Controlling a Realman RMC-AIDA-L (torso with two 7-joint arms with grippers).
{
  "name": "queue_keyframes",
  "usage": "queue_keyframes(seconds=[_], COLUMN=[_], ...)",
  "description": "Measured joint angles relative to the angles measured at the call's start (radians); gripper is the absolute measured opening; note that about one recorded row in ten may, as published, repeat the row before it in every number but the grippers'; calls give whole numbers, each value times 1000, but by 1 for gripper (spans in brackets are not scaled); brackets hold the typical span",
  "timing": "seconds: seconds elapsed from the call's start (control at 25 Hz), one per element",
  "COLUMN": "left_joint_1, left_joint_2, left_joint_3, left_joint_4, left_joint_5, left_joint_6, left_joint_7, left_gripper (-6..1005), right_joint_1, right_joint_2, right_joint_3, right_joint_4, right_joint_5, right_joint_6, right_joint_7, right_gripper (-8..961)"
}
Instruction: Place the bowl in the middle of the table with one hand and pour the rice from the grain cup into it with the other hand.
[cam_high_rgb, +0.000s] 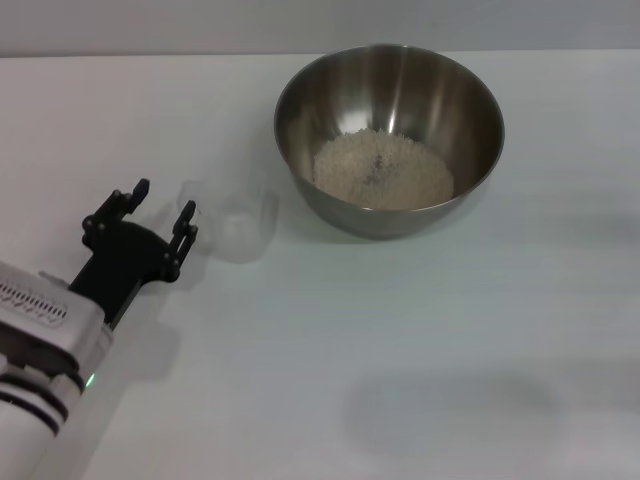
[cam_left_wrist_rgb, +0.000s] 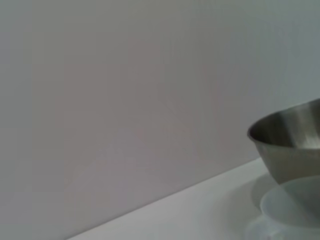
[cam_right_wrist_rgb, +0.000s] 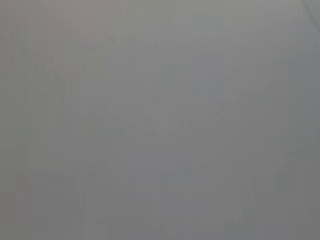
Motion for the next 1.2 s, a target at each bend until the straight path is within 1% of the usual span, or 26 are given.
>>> queue_keyframes(seconds=[0.2,0.32,0.36,0.44,0.48,0.6,0.64,0.68,0.72,0.76,0.84,0.96,1.04,1.08,1.12,1.2], left_joint_1=[36,54,76,98,98,135,150,150,165,165,169,161,140,140,121,121], left_joint_2=[2,4,5,5,5,5,5,5,5,5,4,0,-3,-3,-3,-3], left_joint_3=[2,13,42,70,70,79,58,58,3,3,-53,-109,-132,-132,-135,-135], left_joint_4=[3,12,26,50,50,68,69,69,71,71,75,79,79,79,79,79], left_joint_5=[-1,0,7,13,13,11,6,6,1,1,1,0,0,0,0,0], left_joint_6=[32,47,96,157,157,228,258,258,296,296,318,328,330,330,330,330], left_joint_7=[1,1,1,-1,-1,-20,-51,-51,-123,-123,-186,-227,-226,-226,-222,-222], left_gripper=[555,577,585,600,607,629,637,644,652,659,674,696,711,719,726,760], right_joint_1=[0,-4,-5,-6,-6,-7,-7,-7,-5,-5,-2,1,2,2,1,-1], right_joint_2=[0,1,1,1,1,1,2,2,2,2,3,6,8,8,9,9], right_joint_3=[0,2,3,4,4,5,5,5,5,5,5,2,2,2,1,-1], right_joint_4=[-1,-2,-2,-2,-2,-2,-2,-2,-2,-2,-1,1,5,5,6,6], right_joint_5=[0,0,0,0,0,0,0,0,0,0,0,-2,-8,-8,-11,-25], right_joint_6=[0,0,0,1,1,1,1,1,0,0,-3,-26,-68,-68,-89,-116], right_joint_7=[0,0,0,0,0,0,0,0,-1,-1,-14,-48,-54,-54,-54,-54], right_gripper=[685,685,685,686,686,685,685,685,685,685,686,686,686,686,686,687])
